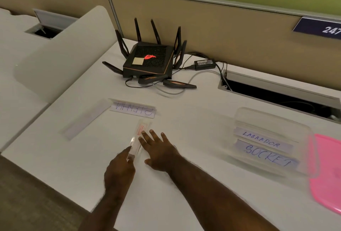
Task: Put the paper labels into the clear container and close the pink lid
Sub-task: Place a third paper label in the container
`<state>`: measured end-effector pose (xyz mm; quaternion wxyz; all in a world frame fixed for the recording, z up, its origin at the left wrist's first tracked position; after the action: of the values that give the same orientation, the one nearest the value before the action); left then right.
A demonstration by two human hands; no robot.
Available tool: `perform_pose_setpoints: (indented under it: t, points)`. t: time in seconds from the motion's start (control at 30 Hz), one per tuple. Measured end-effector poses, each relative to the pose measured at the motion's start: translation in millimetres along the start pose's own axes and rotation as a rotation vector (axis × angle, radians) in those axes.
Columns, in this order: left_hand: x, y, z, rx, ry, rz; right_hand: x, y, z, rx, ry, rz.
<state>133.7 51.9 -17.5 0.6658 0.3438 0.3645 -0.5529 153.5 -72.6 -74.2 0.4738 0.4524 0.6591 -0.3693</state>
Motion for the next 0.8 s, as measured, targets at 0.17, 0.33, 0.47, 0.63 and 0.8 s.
perform_pose_setpoints:
  t: [0.17, 0.33, 0.47, 0.63, 0.8]
  points:
    - [2.3, 11.1, 5.9, -0.206, -0.281, -0.191, -26.6, -7.1, 16.2, 0.023, 0.032, 0.113]
    - [-11.0, 16.1, 46.7, -0.267, -0.58, -0.365, -79.5, -25.3, 49.5, 0.009, 0.028, 0.269]
    - [-14.6, 15.8, 90.5, -0.167, -0.641, -0.521, -121.0, -44.3, 88.9, 0.018, -0.019, 0.349]
    - [5.7, 12.0, 133.2, -0.082, -0.627, -0.674, -171.5, -80.8, 135.7, 0.056, -0.002, 0.451]
    - [15.9, 21.3, 180.7, 0.18, -0.471, -0.588, -190.8, -119.6, 186.7, 0.178, 0.044, 0.342]
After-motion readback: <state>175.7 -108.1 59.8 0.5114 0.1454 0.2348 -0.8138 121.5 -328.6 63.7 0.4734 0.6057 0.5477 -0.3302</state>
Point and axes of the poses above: each hand's wrist, its own y-axis towards the middle knuckle, its own x-axis out of the palm, z = x × y, the point moved 10 cm from there along y, towards the middle knuckle, and after that the axes turned 13 degrees about z, right-handed, at the moved point
